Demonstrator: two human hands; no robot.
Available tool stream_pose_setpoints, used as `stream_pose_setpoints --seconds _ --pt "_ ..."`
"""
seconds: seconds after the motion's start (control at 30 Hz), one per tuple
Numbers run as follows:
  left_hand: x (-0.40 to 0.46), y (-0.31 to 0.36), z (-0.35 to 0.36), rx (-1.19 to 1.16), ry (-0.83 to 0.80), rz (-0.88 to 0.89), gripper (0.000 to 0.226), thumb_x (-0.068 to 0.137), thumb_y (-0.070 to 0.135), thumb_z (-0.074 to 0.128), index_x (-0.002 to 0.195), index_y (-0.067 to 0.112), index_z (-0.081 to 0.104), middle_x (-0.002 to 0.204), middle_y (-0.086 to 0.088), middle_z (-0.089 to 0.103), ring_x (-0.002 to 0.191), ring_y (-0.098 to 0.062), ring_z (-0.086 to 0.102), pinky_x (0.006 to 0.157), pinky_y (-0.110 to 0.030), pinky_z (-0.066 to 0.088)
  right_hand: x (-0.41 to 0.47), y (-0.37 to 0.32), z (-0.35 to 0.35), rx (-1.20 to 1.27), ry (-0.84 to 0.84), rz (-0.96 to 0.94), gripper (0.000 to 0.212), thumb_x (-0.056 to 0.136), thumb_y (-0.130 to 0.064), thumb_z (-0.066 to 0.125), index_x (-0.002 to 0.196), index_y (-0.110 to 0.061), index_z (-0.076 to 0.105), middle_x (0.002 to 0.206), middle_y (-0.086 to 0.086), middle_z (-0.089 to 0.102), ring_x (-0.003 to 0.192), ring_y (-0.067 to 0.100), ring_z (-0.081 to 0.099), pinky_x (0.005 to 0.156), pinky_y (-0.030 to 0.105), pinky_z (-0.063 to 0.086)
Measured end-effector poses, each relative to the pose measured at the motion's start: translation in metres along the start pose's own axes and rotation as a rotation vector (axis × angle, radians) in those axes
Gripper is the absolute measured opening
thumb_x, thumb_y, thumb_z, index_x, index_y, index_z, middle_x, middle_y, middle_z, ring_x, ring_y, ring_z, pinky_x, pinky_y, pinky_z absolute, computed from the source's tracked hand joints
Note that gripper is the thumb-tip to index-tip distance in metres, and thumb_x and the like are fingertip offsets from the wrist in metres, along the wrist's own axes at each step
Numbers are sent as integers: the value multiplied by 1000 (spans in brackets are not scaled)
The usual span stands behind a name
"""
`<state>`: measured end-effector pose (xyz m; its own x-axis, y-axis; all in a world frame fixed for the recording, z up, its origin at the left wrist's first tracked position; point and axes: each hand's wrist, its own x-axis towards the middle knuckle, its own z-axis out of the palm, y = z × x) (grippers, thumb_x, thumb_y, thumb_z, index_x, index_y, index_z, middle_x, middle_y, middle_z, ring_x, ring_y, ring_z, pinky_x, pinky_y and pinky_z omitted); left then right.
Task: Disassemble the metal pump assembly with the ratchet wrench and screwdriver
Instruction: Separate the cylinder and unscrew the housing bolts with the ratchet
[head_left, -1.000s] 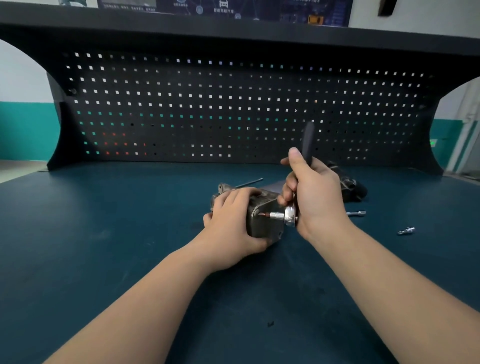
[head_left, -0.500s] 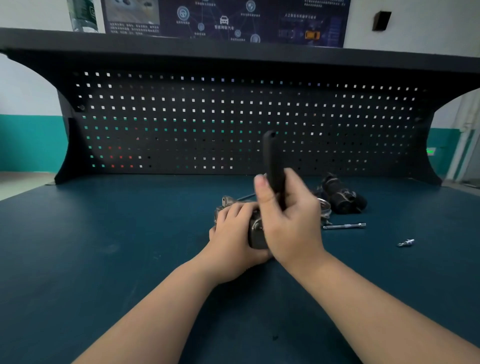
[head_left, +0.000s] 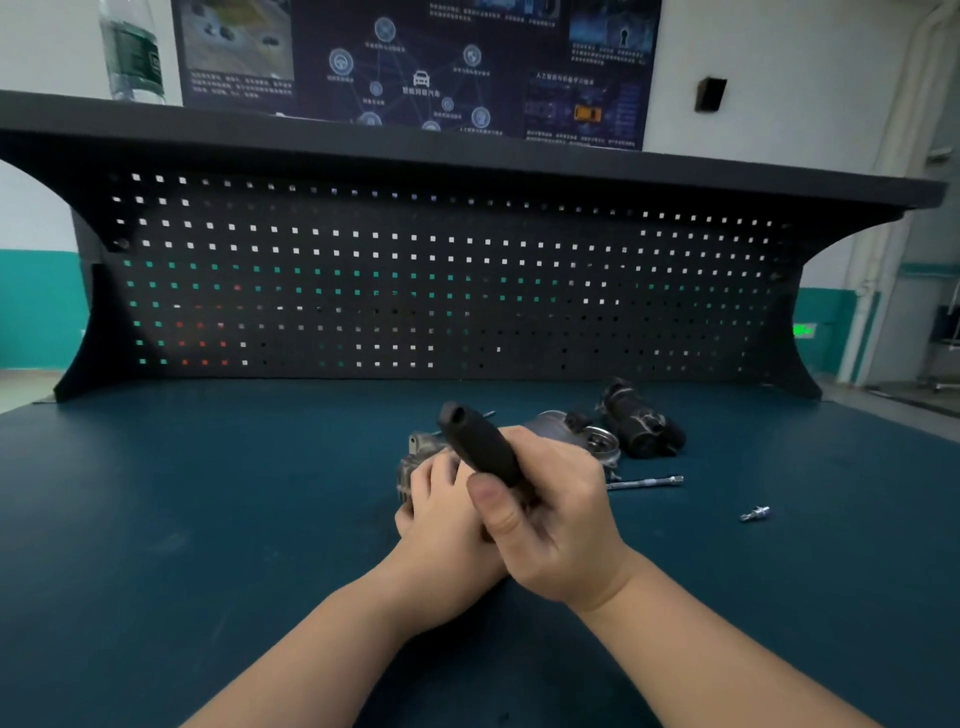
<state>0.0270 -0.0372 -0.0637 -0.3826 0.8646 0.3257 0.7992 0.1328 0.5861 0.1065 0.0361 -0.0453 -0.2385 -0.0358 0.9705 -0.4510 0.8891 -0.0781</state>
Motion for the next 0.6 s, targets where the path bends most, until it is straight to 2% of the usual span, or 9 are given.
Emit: stream_pose_setpoints --seconds 0.1,0.13,0.2,0.27,0.33,0.4,0.47,0.53,0.6 --pt "-1 0 -5 57 -4 -5 35 54 60 33 77 37 19 92 0 38 117 -35 38 89 -58 41 3 -1 -10 -3 23 30 49 98 -40 42 76 -1 62 73 -16 47 64 1 45 60 21 37" --pt "0 0 -9 88 -30 -17 36 56 58 36 80 38 19 98 -4 42 116 -34 39 88 -59 42 3 -1 -9 -19 38 41 50 97 -41 43 75 -1 63 72 -13 45 64 3 43 60 21 35" --pt "-5 6 -21 76 -30 -73 33 64 49 42 86 28 29 104 -13 50 110 -34 47 82 -55 45 2 -2 -8 -53 52 41 52 96 -42 45 76 1 66 67 0 46 63 11 42 55 25 36" --pt "-9 13 -31 -42 189 -153 26 74 36 43 86 13 41 92 -5 57 95 -28 58 72 -39 47 2 -1 -8 -72 46 28 51 96 -42 46 77 1 67 64 5 45 60 15 42 53 28 37" --pt "-14 25 -35 -473 266 -266 26 74 29 51 85 6 59 81 -6 66 72 -23 61 65 -34 49 2 0 -10 -57 19 30 48 96 -40 46 76 -1 66 64 0 48 59 12 42 55 26 37" --pt "-19 42 -32 -886 103 -400 20 76 24 56 71 8 67 67 -8 65 53 -20 57 54 -27 48 2 0 -12 -26 -8 24 43 96 -38 47 76 -4 64 69 -12 44 62 5 39 61 17 34" --pt "-20 45 -21 -1026 -81 -471 24 84 18 54 65 14 66 59 -4 63 42 -13 55 44 -18 44 2 1 -12 -4 -24 16 33 96 -38 48 79 -12 61 74 -20 40 64 -1 38 65 13 31" --pt "-20 43 -12 -1099 -152 -517 21 88 16 53 72 14 67 62 -5 64 46 -13 59 45 -19 46 3 1 -13 14 -44 14 25 95 -38 48 82 -20 57 76 -25 39 65 -4 38 65 12 31" --pt "-17 38 -5 -1208 -161 -530 15 85 15 58 82 12 72 78 -7 71 64 -17 68 58 -27 54 3 2 -12 18 -47 19 29 95 -39 48 80 -17 58 74 -23 39 64 -3 39 64 13 31"
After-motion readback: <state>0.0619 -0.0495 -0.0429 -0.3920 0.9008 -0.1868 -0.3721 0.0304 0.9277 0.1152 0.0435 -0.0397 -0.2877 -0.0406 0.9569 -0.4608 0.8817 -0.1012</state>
